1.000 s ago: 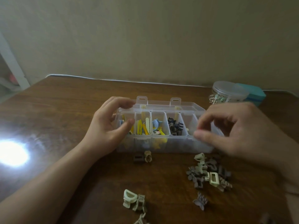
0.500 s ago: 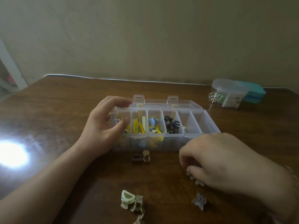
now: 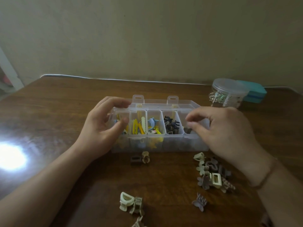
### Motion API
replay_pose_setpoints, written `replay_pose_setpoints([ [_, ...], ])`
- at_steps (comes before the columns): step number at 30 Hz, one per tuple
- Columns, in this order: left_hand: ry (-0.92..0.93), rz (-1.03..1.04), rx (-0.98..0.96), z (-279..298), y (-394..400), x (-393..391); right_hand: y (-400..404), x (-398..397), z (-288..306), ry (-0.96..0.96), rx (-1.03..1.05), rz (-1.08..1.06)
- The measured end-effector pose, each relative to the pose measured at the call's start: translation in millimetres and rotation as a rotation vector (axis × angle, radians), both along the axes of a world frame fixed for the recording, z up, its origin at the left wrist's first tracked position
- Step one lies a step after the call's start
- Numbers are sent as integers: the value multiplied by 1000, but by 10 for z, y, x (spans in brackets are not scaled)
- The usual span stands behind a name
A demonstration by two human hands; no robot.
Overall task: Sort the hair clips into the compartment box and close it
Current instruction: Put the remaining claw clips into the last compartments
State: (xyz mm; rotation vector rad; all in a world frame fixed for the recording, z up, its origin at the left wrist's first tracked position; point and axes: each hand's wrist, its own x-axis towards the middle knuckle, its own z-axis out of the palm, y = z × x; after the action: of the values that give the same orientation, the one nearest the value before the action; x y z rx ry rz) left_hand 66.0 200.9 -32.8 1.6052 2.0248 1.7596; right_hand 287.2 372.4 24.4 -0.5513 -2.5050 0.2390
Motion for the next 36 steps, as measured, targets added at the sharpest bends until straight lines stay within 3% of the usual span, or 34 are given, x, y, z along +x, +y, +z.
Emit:
replay_pose_setpoints([
  [3, -5, 2, -6, 5, -5, -5, -83, 28, 65, 101, 65, 98],
  [5, -7, 1, -7, 0, -3, -5, -228, 22, 87, 99, 47, 295],
  [7, -8, 4, 4, -4, -3, -5, -379, -10, 20, -57, 89, 479],
  [9, 3, 6, 7, -3, -1, -5, -476, -60, -87, -224, 238, 527],
  [11, 6, 3, 3, -4, 4, -7, -526, -109, -170, -319, 321, 477],
  [16, 4, 3, 3, -8, 1, -17, -562, -193, -279, -342, 348, 464],
  [23, -13, -17, 6, -2, -2, -6, -499, -103, -178, -332, 158, 420],
  [25, -28, -23, 2, 1, -9, -8, -433, -44, -48, -270, 47, 403],
  [29, -46, -31, -6, 4, -16, -5, -199, 78, 199, 119, -130, 202],
  [34, -29, -17, -4, -5, -8, -11, -38, 14, 60, -165, 121, 17],
  [36, -22, -8, -1, -4, -8, -10, -102, 18, 76, -89, 249, 25],
])
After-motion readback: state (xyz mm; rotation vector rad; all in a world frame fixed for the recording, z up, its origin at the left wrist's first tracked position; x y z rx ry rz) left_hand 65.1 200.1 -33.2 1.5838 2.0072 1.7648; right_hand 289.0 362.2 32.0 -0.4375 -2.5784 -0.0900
